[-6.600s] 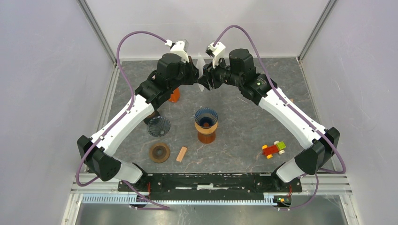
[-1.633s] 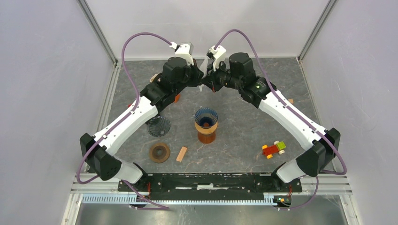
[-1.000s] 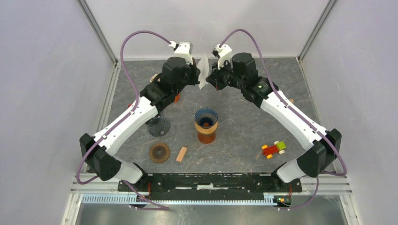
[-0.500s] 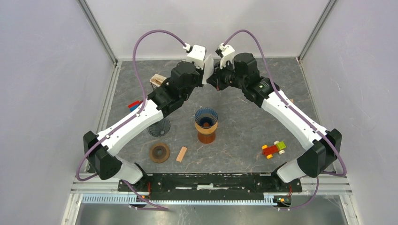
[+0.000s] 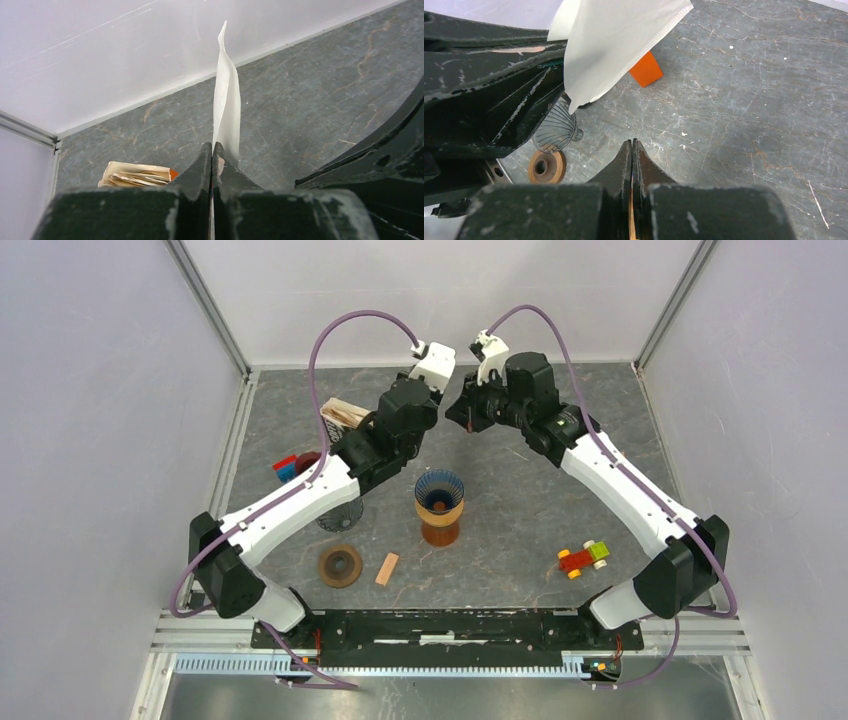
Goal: Place the coffee filter in the dripper
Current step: Place the coffee filter in the coffee dripper.
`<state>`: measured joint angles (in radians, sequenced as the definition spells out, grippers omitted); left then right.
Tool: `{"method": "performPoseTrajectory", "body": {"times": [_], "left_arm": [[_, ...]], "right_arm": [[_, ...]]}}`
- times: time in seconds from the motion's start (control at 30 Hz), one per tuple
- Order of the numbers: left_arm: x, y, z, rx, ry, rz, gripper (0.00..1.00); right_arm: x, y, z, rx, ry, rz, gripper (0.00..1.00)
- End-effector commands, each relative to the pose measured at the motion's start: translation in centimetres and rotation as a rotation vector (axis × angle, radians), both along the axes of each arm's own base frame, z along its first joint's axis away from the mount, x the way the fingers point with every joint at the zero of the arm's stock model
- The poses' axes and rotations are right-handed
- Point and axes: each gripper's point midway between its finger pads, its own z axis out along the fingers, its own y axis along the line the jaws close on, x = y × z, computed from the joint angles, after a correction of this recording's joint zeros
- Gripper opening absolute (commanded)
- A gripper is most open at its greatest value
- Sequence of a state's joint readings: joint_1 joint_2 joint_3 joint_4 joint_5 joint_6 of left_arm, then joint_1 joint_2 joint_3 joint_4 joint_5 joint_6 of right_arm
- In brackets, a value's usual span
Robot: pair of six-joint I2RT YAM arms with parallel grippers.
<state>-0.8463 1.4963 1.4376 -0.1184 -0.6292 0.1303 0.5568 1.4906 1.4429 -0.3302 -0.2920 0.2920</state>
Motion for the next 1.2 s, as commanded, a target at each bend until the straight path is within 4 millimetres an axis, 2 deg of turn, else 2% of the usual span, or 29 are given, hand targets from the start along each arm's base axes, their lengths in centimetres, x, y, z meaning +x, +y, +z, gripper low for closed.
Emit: {"method": "performPoseTrajectory", "body": {"times": [0.0,0.13,0.3,0.37,0.43,0.53,0.7,0.87,1.17], "left_arm": [[0.5,0.3,1.6,0.006,-0.065,0.044,0.02],[-0.1,-0.7,1.3,-0.047,-0.027,-0.011,0.02],[-2.3,-2.6,1.0,-0.140,0.063,-0.195,0.02],[-3.1,-3.0,0.9,-0.210,0.118,-0.248,0.02],[-3.2,-3.0,0.9,-0.282,0.165,-0.276,0.02],[-3.6,-3.2,1.0,-0.319,0.187,-0.319,0.02],[-3.7,-3.3,0.1,-0.301,0.187,-0.335,0.02],[-3.3,-3.1,0.0,-0.292,0.172,-0.317,0.02],[-3.4,-3.4,-0.1,-0.279,0.166,-0.327,0.02]], "right_arm": [[-0.5,-0.2,2.4,0.053,-0.047,0.013,0.00],[-0.7,0.1,3.7,0.057,-0.110,0.067,0.01],[-0.7,-1.1,6.2,0.031,-0.222,0.079,0.33],[-1.3,-1.2,6.5,0.026,-0.252,0.102,0.44],[-1.7,-1.5,6.3,0.013,-0.269,0.109,0.51],[-1.9,-2.2,6.3,-0.001,-0.291,0.103,0.55],[-1.7,-2.9,7.6,0.031,-0.290,0.067,0.58],[-1.3,-2.0,7.9,0.089,-0.245,0.064,0.64],[-0.6,-0.9,7.5,0.136,-0.182,0.073,0.67]]}}
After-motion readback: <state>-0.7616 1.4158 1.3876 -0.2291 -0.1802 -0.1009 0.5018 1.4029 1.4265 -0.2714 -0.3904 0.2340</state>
